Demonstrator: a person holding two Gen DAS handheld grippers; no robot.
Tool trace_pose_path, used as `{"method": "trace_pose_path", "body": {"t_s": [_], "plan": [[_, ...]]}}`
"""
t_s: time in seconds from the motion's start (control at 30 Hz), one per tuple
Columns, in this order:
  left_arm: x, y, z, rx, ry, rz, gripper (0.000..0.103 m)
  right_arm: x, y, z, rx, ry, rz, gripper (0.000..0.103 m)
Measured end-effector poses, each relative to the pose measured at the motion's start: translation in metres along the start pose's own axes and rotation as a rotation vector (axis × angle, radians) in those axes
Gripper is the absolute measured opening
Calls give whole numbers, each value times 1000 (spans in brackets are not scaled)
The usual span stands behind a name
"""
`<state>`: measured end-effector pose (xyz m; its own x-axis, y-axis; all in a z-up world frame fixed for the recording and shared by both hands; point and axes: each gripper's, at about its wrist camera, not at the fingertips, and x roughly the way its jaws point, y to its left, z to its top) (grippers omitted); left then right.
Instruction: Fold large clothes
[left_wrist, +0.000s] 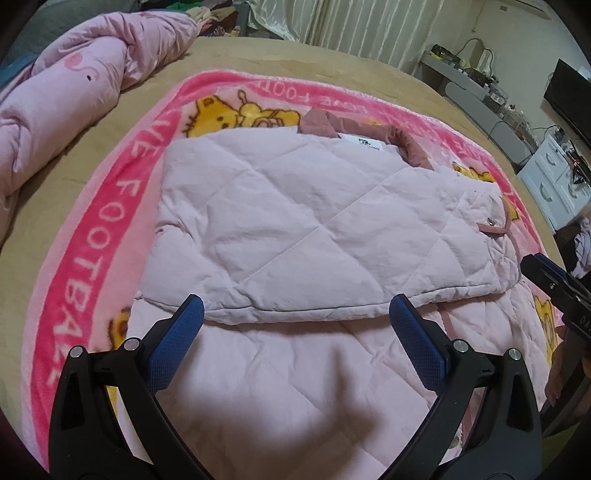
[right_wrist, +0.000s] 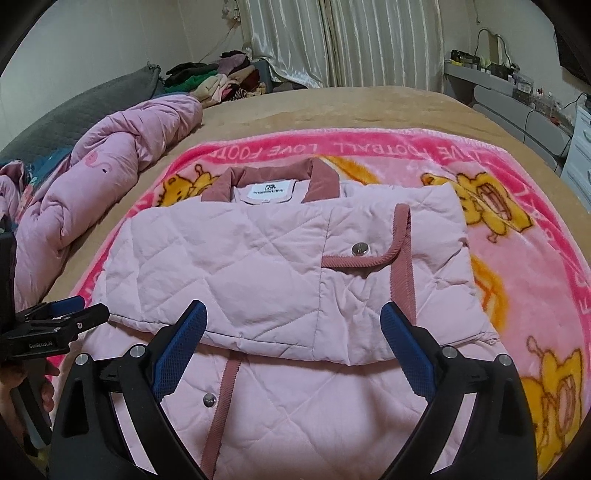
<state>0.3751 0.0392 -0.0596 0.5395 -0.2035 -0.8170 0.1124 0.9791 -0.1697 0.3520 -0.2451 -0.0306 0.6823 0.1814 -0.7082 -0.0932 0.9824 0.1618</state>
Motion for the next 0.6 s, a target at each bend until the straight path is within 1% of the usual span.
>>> {"method": "trace_pose_path", "body": {"t_s": [0.33,0.6], "plan": [[-27,-12,0,36,-43,11,94,-22,0,3,-7,-30,2,94],[-54,-19,-3,40,-91,9,94,-44,1,3,-13,-69,-9,94]]}}
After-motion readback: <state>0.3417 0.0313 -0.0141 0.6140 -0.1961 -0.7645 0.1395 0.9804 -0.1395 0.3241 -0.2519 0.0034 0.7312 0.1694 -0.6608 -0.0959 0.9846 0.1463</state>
